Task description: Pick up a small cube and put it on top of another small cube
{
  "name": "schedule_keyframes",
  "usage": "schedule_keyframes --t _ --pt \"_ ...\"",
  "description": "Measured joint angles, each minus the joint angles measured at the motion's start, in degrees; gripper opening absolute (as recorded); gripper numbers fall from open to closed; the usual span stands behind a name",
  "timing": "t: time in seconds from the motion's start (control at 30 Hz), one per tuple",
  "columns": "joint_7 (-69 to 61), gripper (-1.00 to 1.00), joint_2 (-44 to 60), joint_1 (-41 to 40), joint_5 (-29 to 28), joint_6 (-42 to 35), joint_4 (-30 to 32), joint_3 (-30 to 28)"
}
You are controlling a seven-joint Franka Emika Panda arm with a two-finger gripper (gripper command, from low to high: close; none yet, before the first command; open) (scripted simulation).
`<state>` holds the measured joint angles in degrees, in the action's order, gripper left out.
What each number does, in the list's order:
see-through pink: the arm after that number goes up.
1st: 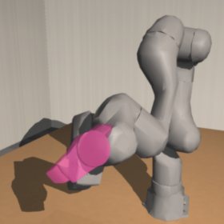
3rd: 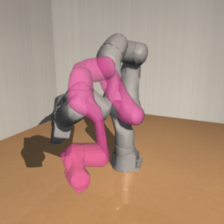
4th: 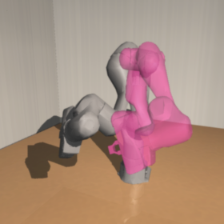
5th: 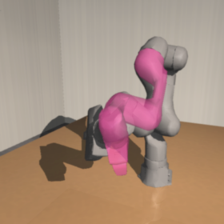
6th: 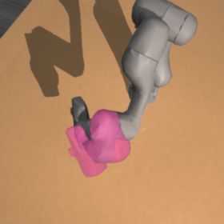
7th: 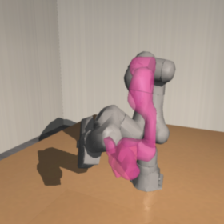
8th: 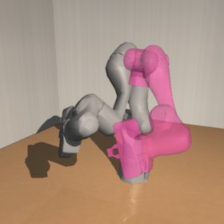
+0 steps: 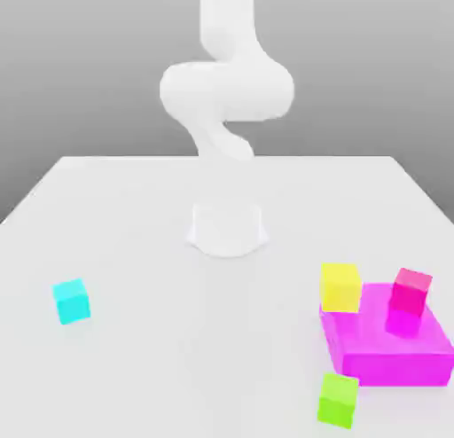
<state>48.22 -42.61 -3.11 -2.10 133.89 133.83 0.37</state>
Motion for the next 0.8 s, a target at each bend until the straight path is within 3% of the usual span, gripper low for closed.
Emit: schedule_keyframes --t 0.5,0.8 --pt "12.7 0.0 19.8 -17.2 -10.3 12.1 12.1 -3.3" --pt "16.6 0.0 31.2 -25.0 -11.6 19.7 19.4 -9.1"
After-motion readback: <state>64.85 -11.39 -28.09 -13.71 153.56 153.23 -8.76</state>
